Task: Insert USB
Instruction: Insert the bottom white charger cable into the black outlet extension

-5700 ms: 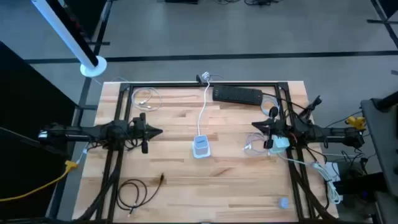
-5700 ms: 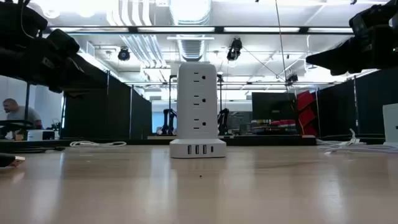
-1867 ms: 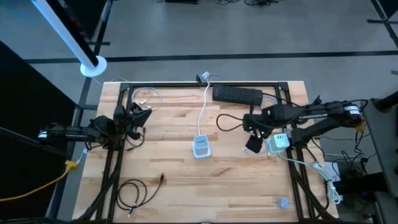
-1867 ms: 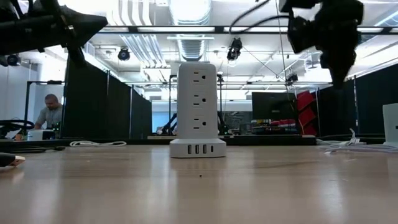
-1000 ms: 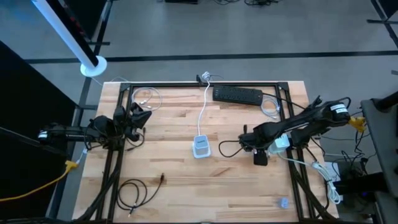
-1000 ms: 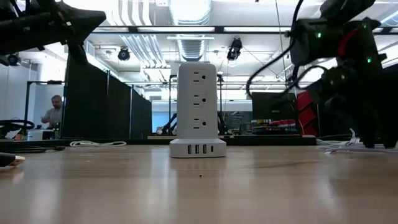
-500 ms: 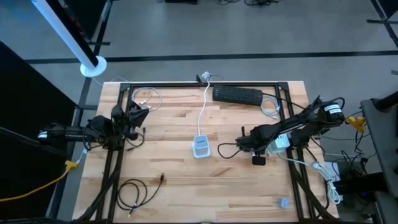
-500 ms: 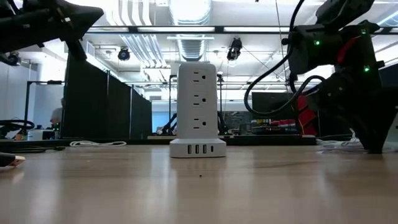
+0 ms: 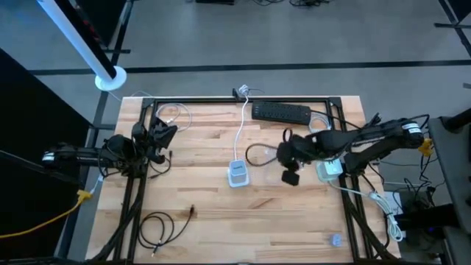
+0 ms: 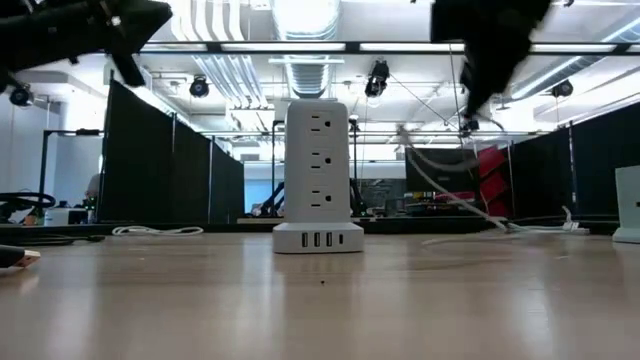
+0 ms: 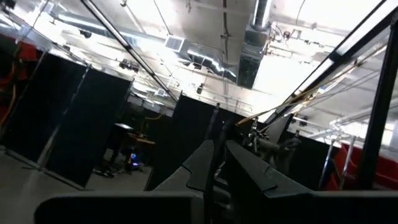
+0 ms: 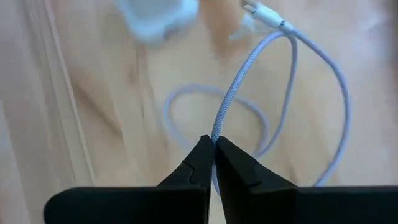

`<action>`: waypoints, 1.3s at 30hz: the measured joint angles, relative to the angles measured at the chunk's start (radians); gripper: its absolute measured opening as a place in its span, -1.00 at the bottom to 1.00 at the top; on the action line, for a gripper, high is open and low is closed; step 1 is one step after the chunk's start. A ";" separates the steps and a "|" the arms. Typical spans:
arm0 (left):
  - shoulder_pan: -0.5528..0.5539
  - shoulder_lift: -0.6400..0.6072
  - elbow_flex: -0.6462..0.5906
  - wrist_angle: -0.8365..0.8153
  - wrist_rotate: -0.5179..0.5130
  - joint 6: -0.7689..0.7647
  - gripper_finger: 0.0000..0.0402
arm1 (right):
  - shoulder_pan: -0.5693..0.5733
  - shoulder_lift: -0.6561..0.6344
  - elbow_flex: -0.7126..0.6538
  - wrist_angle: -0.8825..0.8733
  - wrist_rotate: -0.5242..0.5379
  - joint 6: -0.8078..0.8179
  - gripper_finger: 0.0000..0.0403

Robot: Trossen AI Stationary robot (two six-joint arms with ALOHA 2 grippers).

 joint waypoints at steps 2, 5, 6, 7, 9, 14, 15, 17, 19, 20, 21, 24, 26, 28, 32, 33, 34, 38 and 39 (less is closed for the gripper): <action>0.000 0.061 0.064 -0.012 0.001 0.059 -0.74 | -0.024 -0.007 0.056 0.001 0.025 -0.012 -1.00; 0.000 0.168 0.158 -0.037 0.001 0.131 -0.64 | -0.056 -0.008 0.131 0.001 0.026 -0.044 -1.00; 0.000 0.203 0.186 -0.049 -0.001 0.146 -0.60 | -0.066 -0.008 0.156 0.002 0.026 -0.053 -1.00; 0.000 0.236 0.211 -0.061 -0.005 0.160 -0.57 | -0.076 -0.008 0.182 0.003 0.026 -0.068 -1.00; 0.000 0.302 0.261 -0.092 -0.009 0.180 -0.50 | -0.092 -0.008 0.230 0.005 0.026 -0.091 -1.00; 0.000 0.441 0.375 -0.196 -0.010 0.176 -0.37 | -0.111 -0.008 0.339 0.033 0.026 -0.159 -1.00; 0.000 0.469 0.395 -0.219 -0.010 0.173 -0.35 | -0.111 -0.008 0.359 0.045 0.026 -0.176 -1.00; 0.000 0.527 0.437 -0.252 -0.010 0.171 -0.32 | -0.111 -0.008 0.391 0.074 0.026 -0.207 -1.00; 0.000 0.582 0.471 -0.263 -0.010 0.171 -0.30 | -0.111 -0.008 0.414 0.116 0.025 -0.231 -1.00; 0.000 0.612 0.491 -0.263 -0.010 0.171 -0.29 | -0.111 -0.008 0.423 0.137 0.024 -0.242 -1.00; 0.000 0.641 0.513 -0.261 -0.010 0.175 -0.28 | -0.111 -0.008 0.433 0.151 0.023 -0.253 -1.00; 0.000 0.722 0.579 -0.261 -0.010 0.208 -0.26 | -0.110 -0.008 0.466 0.169 0.018 -0.282 -1.00; 0.000 0.772 0.625 -0.260 -0.010 0.224 -0.25 | -0.110 -0.008 0.486 0.170 0.015 -0.302 -1.00; 0.000 0.822 0.669 -0.262 -0.010 0.224 -0.25 | -0.110 -0.008 0.511 0.169 0.015 -0.324 -1.00; 0.000 0.914 0.764 -0.305 -0.009 0.223 -0.28 | -0.110 -0.008 0.573 0.170 0.015 -0.375 -1.00; 0.000 0.938 0.788 -0.324 -0.008 0.224 -0.29 | -0.110 -0.008 0.590 0.171 0.015 -0.390 -1.00; 0.000 0.959 0.811 -0.348 -0.003 0.229 -0.30 | -0.110 -0.008 0.607 0.170 0.015 -0.408 -1.00; 0.000 1.023 0.892 -0.485 0.022 0.270 -0.35 | -0.110 -0.008 0.667 0.171 0.015 -0.461 -1.00; 0.000 1.032 0.907 -0.519 0.024 0.276 -0.36 | -0.110 -0.008 0.680 0.171 0.015 -0.467 -1.00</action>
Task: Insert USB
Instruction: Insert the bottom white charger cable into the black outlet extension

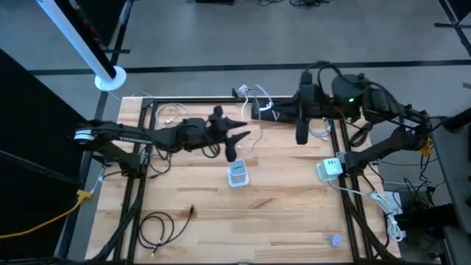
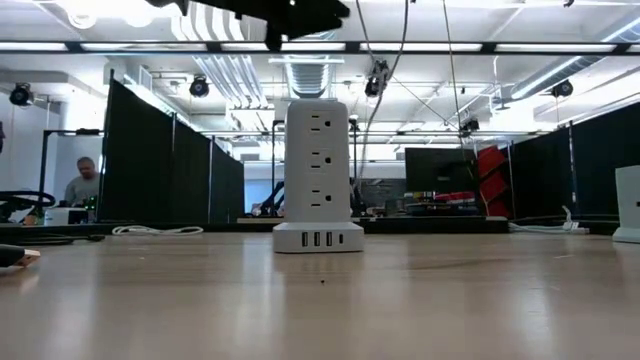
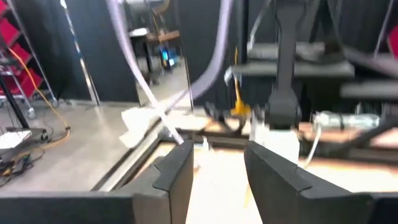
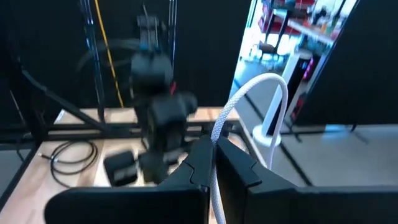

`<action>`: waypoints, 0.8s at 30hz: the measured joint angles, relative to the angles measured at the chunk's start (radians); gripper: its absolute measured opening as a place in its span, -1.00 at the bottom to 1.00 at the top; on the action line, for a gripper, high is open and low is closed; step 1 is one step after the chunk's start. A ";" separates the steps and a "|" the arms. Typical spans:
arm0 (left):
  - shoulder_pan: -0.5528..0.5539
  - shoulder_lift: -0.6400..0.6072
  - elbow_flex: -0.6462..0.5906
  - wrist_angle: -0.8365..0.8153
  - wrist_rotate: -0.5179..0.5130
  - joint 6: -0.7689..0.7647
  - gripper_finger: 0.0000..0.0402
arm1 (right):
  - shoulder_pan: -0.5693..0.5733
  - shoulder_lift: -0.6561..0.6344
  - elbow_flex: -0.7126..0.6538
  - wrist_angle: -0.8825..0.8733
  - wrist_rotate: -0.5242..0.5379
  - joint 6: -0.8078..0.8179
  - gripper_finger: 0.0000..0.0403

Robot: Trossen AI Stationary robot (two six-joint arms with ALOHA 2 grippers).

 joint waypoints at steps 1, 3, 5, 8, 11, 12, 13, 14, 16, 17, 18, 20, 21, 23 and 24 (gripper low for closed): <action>0.000 0.011 0.014 -0.030 0.000 0.002 -0.36 | 0.000 0.000 0.012 0.000 0.000 -0.009 -1.00; 0.002 0.034 0.039 -0.056 0.001 -0.007 -0.37 | 0.000 0.000 0.034 0.000 0.000 -0.025 -1.00; 0.006 0.058 0.048 -0.059 0.001 -0.043 -0.37 | 0.000 0.000 0.053 -0.001 0.000 -0.039 -1.00; 0.015 0.107 0.054 -0.058 0.001 -0.102 -0.32 | 0.000 0.000 0.075 0.000 0.000 -0.061 -1.00; 0.016 0.159 0.054 -0.047 0.000 -0.167 -0.23 | 0.000 0.000 0.084 0.006 0.000 -0.075 -1.00; 0.016 0.171 0.054 -0.041 0.001 -0.190 -0.20 | 0.000 0.001 0.086 0.007 0.000 -0.075 -1.00; 0.015 0.182 0.054 -0.024 0.001 -0.209 -0.17 | 0.000 0.001 0.087 0.007 0.000 -0.075 -1.00; 0.015 0.193 0.054 -0.004 0.001 -0.226 -0.14 | 0.000 0.001 0.087 0.010 0.000 -0.076 -1.00; 0.015 0.212 0.054 0.038 0.003 -0.237 -0.08 | 0.000 0.001 0.087 0.011 0.000 -0.080 -1.00; 0.015 0.223 0.054 0.054 0.004 -0.237 -0.06 | 0.000 0.001 0.087 0.013 0.000 -0.080 -1.00; 0.015 0.235 0.054 0.080 0.010 -0.237 -0.03 | 0.000 0.001 0.087 0.013 0.000 -0.081 -1.00; 0.015 0.254 0.054 0.118 0.024 -0.238 0.00 | 0.000 0.004 0.087 0.016 -0.001 -0.082 -1.00; 0.015 0.259 0.054 0.134 0.031 -0.238 0.01 | 0.000 0.005 0.087 0.019 -0.004 -0.082 -1.00; 0.015 0.275 0.055 0.152 0.038 -0.238 0.02 | 0.000 0.007 0.085 0.028 -0.031 -0.082 -1.00; 0.015 0.281 0.059 0.152 0.039 -0.238 0.02 | 0.000 0.009 0.085 0.039 -0.048 -0.081 -1.00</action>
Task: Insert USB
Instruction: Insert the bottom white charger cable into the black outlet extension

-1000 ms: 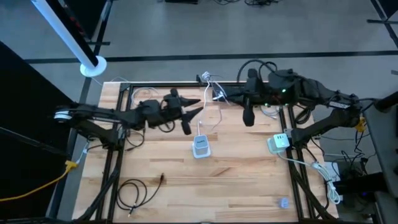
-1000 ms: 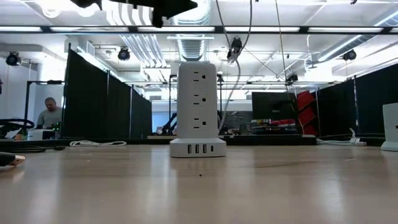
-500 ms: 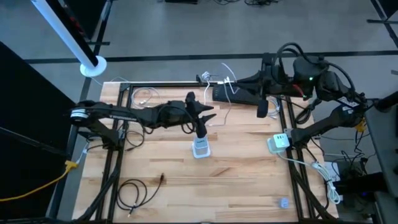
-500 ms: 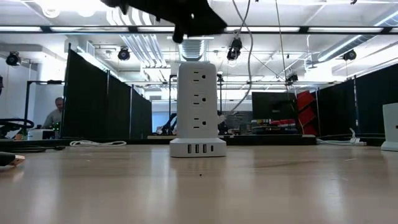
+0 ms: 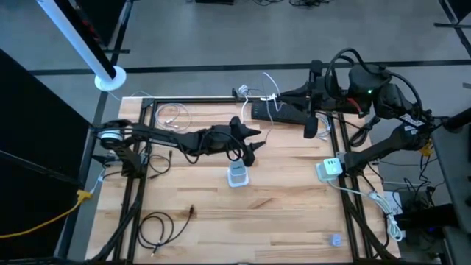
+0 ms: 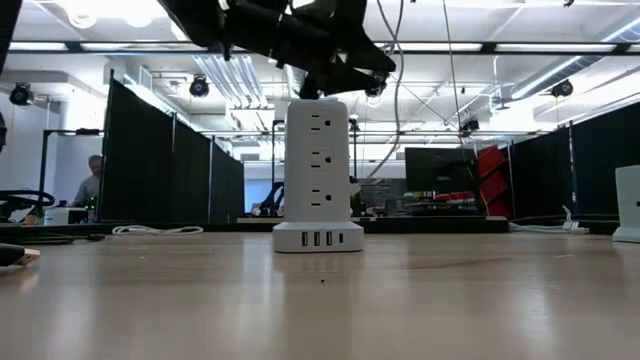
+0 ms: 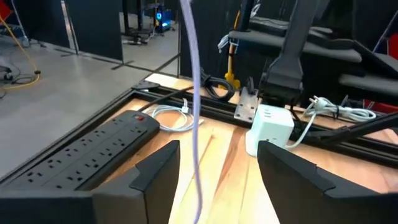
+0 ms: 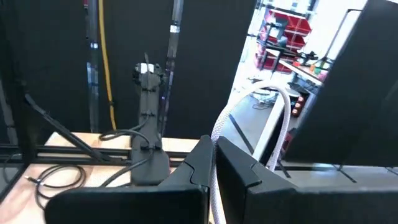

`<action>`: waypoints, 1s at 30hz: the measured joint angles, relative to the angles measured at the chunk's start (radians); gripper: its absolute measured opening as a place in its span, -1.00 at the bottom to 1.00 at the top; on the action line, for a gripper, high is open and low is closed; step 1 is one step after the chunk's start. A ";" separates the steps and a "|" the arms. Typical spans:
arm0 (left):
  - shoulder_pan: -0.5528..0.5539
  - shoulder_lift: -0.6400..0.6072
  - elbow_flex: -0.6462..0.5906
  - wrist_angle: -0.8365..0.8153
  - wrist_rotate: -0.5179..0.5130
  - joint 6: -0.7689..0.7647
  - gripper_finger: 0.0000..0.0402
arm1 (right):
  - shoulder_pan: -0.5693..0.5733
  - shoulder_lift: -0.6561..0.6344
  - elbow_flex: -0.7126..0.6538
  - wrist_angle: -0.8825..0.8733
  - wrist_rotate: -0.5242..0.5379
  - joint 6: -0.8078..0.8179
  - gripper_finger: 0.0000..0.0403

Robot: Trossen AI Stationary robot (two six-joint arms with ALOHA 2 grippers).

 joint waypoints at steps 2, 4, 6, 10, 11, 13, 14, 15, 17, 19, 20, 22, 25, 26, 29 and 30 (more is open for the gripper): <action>0.000 0.014 0.013 -0.005 0.000 0.000 0.02 | 0.000 0.006 0.000 0.033 -0.028 0.005 -1.00; 0.000 0.032 0.037 -0.003 -0.001 0.000 0.00 | 0.000 0.011 0.000 0.041 -0.033 0.005 -1.00; 0.001 0.045 0.057 -0.001 -0.001 0.001 -0.03 | 0.000 0.020 0.000 0.042 -0.035 0.005 -1.00; 0.002 0.065 0.087 -0.015 -0.002 0.011 -0.09 | 0.002 0.032 0.000 0.039 -0.064 0.006 -1.00; 0.002 0.066 0.091 -0.021 -0.002 0.011 -0.11 | 0.004 0.033 0.000 0.039 -0.078 0.005 -1.00; 0.004 0.066 0.100 -0.031 -0.003 0.011 -0.14 | 0.007 0.033 0.000 0.041 -0.086 0.006 -1.00; 0.005 0.064 0.104 -0.038 -0.006 0.011 -0.16 | 0.008 0.033 0.000 0.041 -0.087 0.006 -1.00; 0.005 0.064 0.106 -0.055 -0.017 0.011 -0.18 | 0.007 0.031 0.000 0.041 -0.087 0.006 -1.00; 0.006 0.064 0.116 -0.093 -0.025 0.011 -0.24 | 0.007 0.029 0.000 0.042 -0.085 0.006 -1.00; 0.007 0.064 0.132 -0.144 -0.028 0.012 -0.37 | 0.007 0.028 0.000 0.043 -0.084 0.006 -1.00; 0.007 0.064 0.144 -0.168 -0.028 0.012 -0.46 | 0.006 0.027 0.000 0.042 -0.084 0.006 -1.00; 0.007 0.061 0.166 -0.221 -0.028 0.012 -0.69 | 0.007 0.026 0.000 0.036 -0.084 0.006 -1.00; 0.006 0.056 0.207 -0.300 -0.014 0.013 -0.94 | 0.006 0.025 0.000 0.015 -0.075 0.005 -1.00; 0.006 0.051 0.218 -0.317 -0.003 0.021 -0.96 | 0.006 0.025 0.000 0.007 -0.073 0.003 -1.00; 0.006 0.026 0.250 -0.345 0.040 0.052 -0.99 | 0.006 0.023 0.000 -0.014 -0.021 -0.003 -1.00; 0.006 0.015 0.260 -0.355 0.053 0.056 -0.99 | 0.006 0.022 0.000 -0.028 0.012 -0.003 -1.00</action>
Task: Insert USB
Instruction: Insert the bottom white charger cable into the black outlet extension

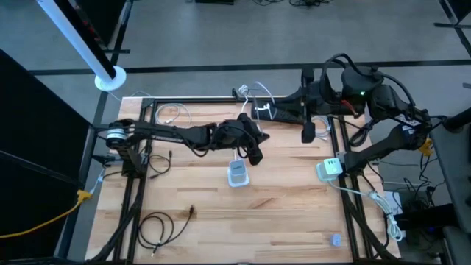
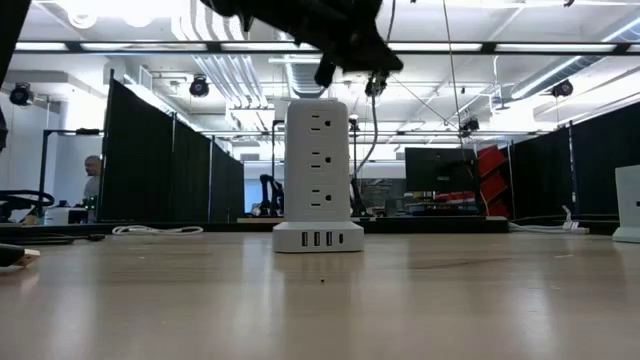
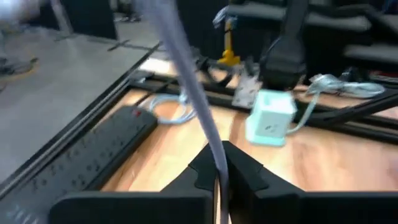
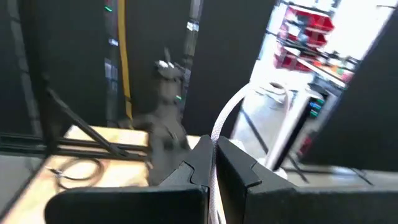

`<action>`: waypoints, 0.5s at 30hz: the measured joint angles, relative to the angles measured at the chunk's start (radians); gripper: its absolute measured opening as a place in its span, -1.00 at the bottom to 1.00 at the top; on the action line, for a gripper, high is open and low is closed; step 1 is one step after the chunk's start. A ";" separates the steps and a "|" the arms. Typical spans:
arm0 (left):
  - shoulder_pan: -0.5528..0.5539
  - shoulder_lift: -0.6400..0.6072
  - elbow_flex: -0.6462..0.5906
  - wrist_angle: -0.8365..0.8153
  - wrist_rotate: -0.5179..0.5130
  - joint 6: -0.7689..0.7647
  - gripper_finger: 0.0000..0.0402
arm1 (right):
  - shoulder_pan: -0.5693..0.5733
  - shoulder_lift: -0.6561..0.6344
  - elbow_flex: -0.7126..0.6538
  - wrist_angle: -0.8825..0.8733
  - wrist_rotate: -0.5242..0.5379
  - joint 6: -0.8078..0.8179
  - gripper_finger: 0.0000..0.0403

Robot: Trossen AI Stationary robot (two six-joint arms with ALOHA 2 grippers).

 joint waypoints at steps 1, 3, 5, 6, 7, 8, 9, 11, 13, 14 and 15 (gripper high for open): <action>0.000 -0.012 0.007 -0.008 0.018 0.002 -1.00 | 0.000 -0.001 0.000 -0.015 0.040 -0.001 -1.00; 0.000 -0.032 0.022 -0.018 0.048 0.003 -1.00 | -0.004 -0.004 0.000 -0.063 0.120 -0.003 -1.00; 0.000 -0.055 0.027 -0.025 0.089 -0.019 -1.00 | -0.011 -0.004 0.000 -0.123 0.196 0.007 -1.00; 0.000 -0.066 0.030 -0.026 0.114 -0.039 -1.00 | -0.015 -0.004 0.000 -0.152 0.227 0.016 -1.00; 0.000 -0.079 0.032 -0.025 0.139 -0.059 -1.00 | -0.021 -0.004 0.000 -0.182 0.250 0.033 -0.99; 0.000 -0.093 0.033 -0.025 0.164 -0.077 -1.00 | -0.028 -0.004 -0.002 -0.213 0.268 0.052 -0.98; 0.000 -0.110 0.033 -0.025 0.189 -0.094 -1.00 | -0.035 -0.004 -0.003 -0.240 0.276 0.075 -0.95; 0.000 -0.142 0.033 -0.024 0.237 -0.121 -1.00 | -0.051 -0.004 -0.004 -0.281 0.279 0.127 -0.86; 0.000 -0.176 0.033 -0.022 0.273 -0.148 -1.00 | -0.063 -0.004 -0.004 -0.328 0.279 0.176 -0.74; 0.000 -0.194 0.033 -0.016 0.290 -0.163 -1.00 | -0.068 -0.004 -0.004 -0.350 0.280 0.196 -0.67; 0.000 -0.212 0.033 -0.014 0.301 -0.175 -1.00 | -0.071 -0.004 -0.004 -0.374 0.280 0.204 -0.60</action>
